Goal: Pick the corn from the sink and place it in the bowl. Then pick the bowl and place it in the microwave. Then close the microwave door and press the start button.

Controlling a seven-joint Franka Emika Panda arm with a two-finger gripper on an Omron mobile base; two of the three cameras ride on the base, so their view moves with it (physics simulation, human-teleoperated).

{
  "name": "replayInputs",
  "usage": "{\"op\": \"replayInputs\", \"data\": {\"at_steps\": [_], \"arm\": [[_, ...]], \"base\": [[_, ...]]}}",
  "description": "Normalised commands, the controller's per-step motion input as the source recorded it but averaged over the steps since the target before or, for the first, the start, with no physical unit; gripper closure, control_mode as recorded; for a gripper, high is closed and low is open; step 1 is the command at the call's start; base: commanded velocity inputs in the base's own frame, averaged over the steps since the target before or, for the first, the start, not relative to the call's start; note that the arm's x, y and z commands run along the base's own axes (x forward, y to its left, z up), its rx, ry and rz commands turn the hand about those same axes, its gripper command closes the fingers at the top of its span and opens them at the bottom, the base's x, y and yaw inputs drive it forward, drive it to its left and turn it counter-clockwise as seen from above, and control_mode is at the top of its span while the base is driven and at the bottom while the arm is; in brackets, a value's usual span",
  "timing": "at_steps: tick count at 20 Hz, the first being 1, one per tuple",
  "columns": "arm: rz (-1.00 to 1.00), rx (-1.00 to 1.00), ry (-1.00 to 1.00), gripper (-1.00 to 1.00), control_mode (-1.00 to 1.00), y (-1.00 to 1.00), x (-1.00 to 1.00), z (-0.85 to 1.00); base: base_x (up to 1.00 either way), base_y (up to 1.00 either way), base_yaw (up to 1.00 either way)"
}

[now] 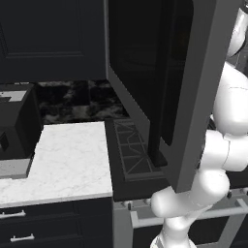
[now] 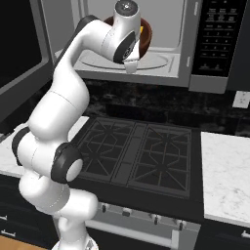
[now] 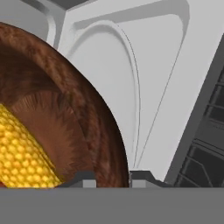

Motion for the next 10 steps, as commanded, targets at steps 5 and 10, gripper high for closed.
{"op": "replayInputs", "data": {"at_steps": [5, 10], "arm": [[0.0, 0.0, 0.0, 1.0, -1.0, 0.16, 0.41, 0.0], [0.0, 0.0, 0.0, 1.0, -1.0, 0.07, 0.05, 0.0]], "base": [[0.0, 0.0, 0.0], [0.0, 0.0, 0.0]]}}
